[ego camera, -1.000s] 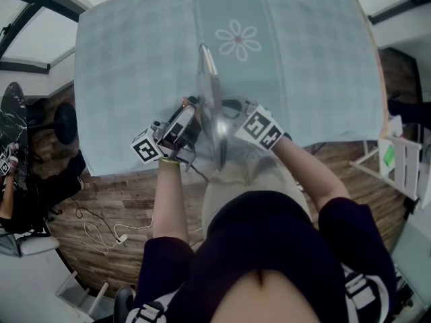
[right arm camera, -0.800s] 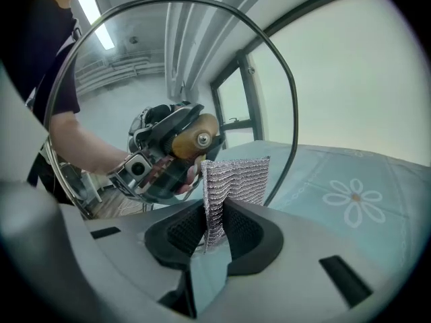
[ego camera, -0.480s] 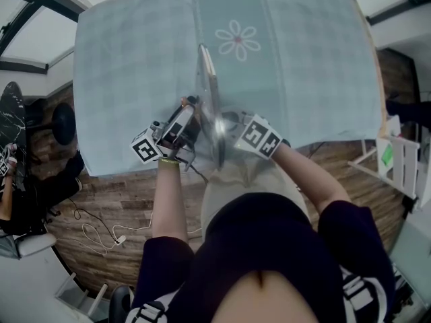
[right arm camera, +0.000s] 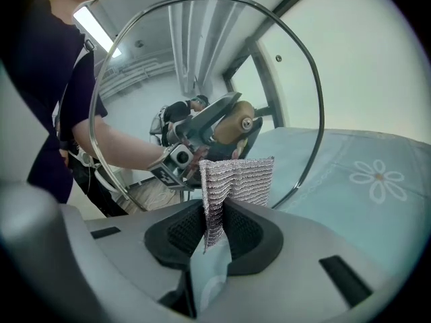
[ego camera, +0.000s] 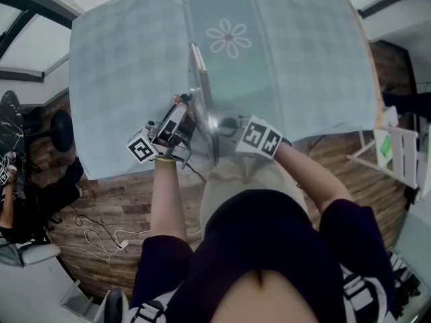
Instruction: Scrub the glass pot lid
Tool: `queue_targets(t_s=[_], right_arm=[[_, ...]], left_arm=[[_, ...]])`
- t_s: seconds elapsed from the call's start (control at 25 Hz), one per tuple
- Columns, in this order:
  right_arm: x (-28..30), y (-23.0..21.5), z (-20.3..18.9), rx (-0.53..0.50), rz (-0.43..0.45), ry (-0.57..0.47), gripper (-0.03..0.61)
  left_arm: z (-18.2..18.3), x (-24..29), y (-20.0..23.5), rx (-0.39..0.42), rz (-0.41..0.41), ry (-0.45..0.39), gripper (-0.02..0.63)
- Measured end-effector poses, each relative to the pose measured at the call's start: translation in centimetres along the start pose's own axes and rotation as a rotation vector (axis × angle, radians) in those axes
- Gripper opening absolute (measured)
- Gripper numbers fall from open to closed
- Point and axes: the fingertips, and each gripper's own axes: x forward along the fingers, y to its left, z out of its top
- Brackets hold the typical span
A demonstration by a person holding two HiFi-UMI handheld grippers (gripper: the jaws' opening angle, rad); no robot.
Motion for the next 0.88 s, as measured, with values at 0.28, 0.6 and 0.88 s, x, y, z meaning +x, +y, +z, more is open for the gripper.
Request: queue_targets(t_s=[0.28, 0.6, 0.88], right_arm=[[-0.8, 1.8, -0.1, 0.024, 0.073, 0.013, 0.078], [-2.2, 3.9, -0.1, 0.023, 0.132, 0.02, 0.078], [-3.4, 5.2, -0.4, 0.009, 0.156, 0.019, 0.078]], left_arm=[[0.1, 0.0, -0.1, 0.006, 0.003, 0.0, 0.167], [0.1, 0.1, -0.1, 0.008, 0.011, -0.004, 0.167], [0.0, 0.2, 0.0, 0.009, 0.021, 0.005, 0.167]])
